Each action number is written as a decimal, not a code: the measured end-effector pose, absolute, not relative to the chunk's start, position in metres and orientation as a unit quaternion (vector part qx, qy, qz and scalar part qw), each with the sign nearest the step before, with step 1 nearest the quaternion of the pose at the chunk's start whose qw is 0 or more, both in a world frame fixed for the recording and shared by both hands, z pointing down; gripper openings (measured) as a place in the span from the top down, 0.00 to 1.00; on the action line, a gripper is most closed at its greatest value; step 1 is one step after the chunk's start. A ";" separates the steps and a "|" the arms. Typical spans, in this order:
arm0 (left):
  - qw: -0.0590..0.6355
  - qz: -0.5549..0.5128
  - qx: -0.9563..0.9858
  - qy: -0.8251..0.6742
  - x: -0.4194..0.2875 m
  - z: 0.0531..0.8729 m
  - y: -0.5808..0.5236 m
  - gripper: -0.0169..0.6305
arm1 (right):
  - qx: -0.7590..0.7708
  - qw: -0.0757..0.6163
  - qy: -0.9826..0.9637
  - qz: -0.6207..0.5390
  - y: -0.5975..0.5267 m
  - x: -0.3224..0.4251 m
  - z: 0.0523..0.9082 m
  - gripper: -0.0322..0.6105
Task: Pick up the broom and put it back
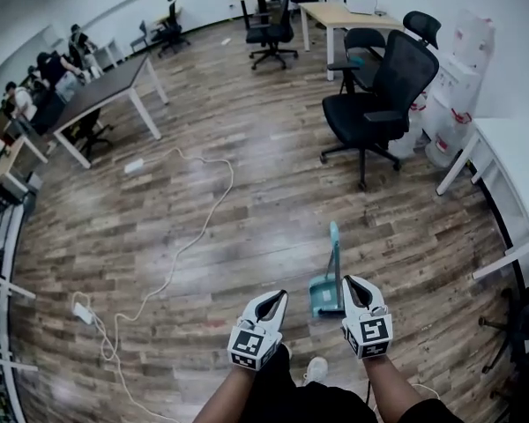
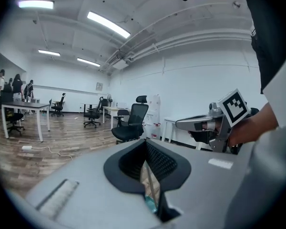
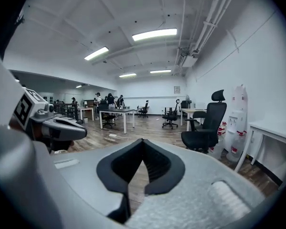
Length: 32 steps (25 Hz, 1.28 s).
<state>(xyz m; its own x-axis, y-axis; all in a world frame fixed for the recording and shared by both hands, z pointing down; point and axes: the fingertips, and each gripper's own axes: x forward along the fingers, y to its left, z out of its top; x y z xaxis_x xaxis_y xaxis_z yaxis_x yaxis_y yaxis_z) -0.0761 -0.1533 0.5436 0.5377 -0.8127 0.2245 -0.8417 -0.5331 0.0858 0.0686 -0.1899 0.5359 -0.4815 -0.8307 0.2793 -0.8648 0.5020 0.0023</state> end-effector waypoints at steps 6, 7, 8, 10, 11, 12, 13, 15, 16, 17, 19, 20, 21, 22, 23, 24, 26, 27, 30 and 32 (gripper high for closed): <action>0.062 0.052 0.872 -0.482 -0.075 0.509 -0.135 0.94 | 0.482 0.090 -0.871 0.027 -0.164 0.070 0.485 0.95; 0.057 0.049 0.872 -0.484 -0.075 0.504 -0.132 0.94 | 0.482 0.087 -0.872 0.021 -0.159 0.071 0.478 0.95; 0.052 0.046 0.872 -0.485 -0.075 0.499 -0.128 0.94 | 0.482 0.086 -0.872 0.015 -0.155 0.072 0.471 0.95; 0.043 0.041 0.871 -0.488 -0.075 0.492 -0.122 0.94 | 0.480 0.084 -0.873 0.002 -0.147 0.072 0.461 0.95; 0.039 0.039 0.870 -0.490 -0.076 0.488 -0.120 0.94 | 0.479 0.083 -0.874 -0.005 -0.145 0.072 0.457 0.95; 0.035 0.038 0.869 -0.491 -0.077 0.485 -0.118 0.94 | 0.477 0.081 -0.875 -0.011 -0.143 0.071 0.453 0.95; 0.032 0.036 0.869 -0.493 -0.077 0.482 -0.115 0.94 | 0.476 0.079 -0.876 -0.015 -0.141 0.070 0.450 0.95; 0.026 0.032 0.867 -0.496 -0.079 0.476 -0.110 0.94 | 0.477 0.077 -0.875 -0.024 -0.137 0.070 0.445 0.95; 0.024 0.030 0.867 -0.497 -0.080 0.474 -0.107 0.94 | 0.477 0.076 -0.875 -0.028 -0.135 0.070 0.443 0.95; 0.023 0.028 0.866 -0.499 -0.081 0.472 -0.105 0.94 | 0.477 0.074 -0.875 -0.031 -0.134 0.069 0.440 0.95; 0.019 0.027 0.865 -0.500 -0.082 0.470 -0.101 0.94 | 0.478 0.068 -0.875 -0.030 -0.131 0.070 0.438 0.95; 0.018 0.026 0.865 -0.500 -0.083 0.468 -0.099 0.94 | 0.479 0.065 -0.875 -0.029 -0.130 0.070 0.437 0.95; 0.016 0.025 0.865 -0.501 -0.083 0.467 -0.098 0.94 | 0.478 0.063 -0.875 -0.031 -0.128 0.070 0.436 0.95; 0.014 0.023 0.864 -0.502 -0.083 0.466 -0.096 0.94 | 0.477 0.063 -0.876 -0.035 -0.127 0.069 0.434 0.95; 0.012 0.022 0.864 -0.503 -0.084 0.465 -0.095 0.94 | 0.476 0.064 -0.876 -0.039 -0.126 0.068 0.433 0.95; 0.010 0.020 0.863 -0.505 -0.084 0.465 -0.093 0.94 | 0.474 0.064 -0.877 -0.043 -0.124 0.067 0.432 0.95; 0.007 0.019 0.862 -0.507 -0.085 0.464 -0.091 0.94 | 0.471 0.062 -0.879 -0.048 -0.121 0.065 0.429 0.95; 0.004 0.018 0.862 -0.507 -0.086 0.462 -0.090 0.94 | 0.470 0.059 -0.879 -0.050 -0.119 0.064 0.426 0.95; 0.000 0.015 0.862 -0.506 -0.084 0.456 -0.089 0.94 | 0.472 0.053 -0.879 -0.049 -0.116 0.065 0.421 0.95; -0.002 0.014 0.863 -0.505 -0.082 0.454 -0.087 0.94 | 0.472 0.053 -0.879 -0.049 -0.114 0.067 0.420 0.95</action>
